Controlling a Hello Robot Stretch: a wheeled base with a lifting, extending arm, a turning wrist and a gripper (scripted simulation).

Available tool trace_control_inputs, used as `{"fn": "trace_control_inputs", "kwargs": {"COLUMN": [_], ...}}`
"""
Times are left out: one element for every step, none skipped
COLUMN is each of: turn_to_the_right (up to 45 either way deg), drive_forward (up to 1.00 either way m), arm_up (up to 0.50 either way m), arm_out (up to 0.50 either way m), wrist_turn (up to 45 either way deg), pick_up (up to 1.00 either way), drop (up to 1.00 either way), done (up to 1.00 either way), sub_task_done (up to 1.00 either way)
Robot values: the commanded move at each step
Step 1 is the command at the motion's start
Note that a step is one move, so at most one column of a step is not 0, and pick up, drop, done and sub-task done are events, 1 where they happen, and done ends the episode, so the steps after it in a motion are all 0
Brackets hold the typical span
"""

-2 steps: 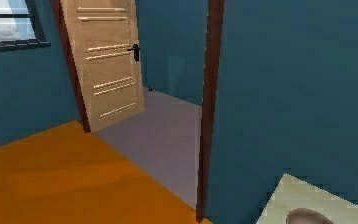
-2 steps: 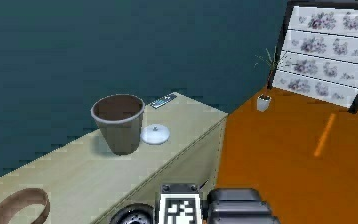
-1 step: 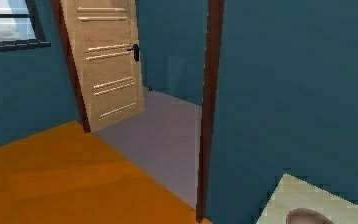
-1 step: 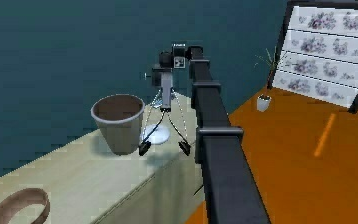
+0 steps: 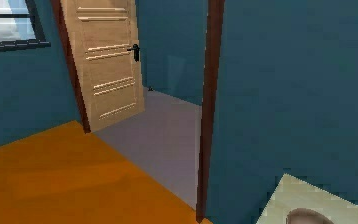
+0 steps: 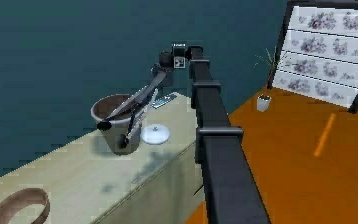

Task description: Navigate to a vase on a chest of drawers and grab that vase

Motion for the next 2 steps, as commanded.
{"fn": "trace_control_inputs", "kwargs": {"turn_to_the_right": [0.0, 0.0], "drive_forward": [0.0, 0.0], "arm_up": [0.0, 0.0], "arm_out": [0.0, 0.0], "wrist_turn": [45.0, 45.0], "pick_up": [0.0, 0.0], "drop": [0.0, 0.0], "done": [0.0, 0.0], "sub_task_done": [0.0, 0.0]}}
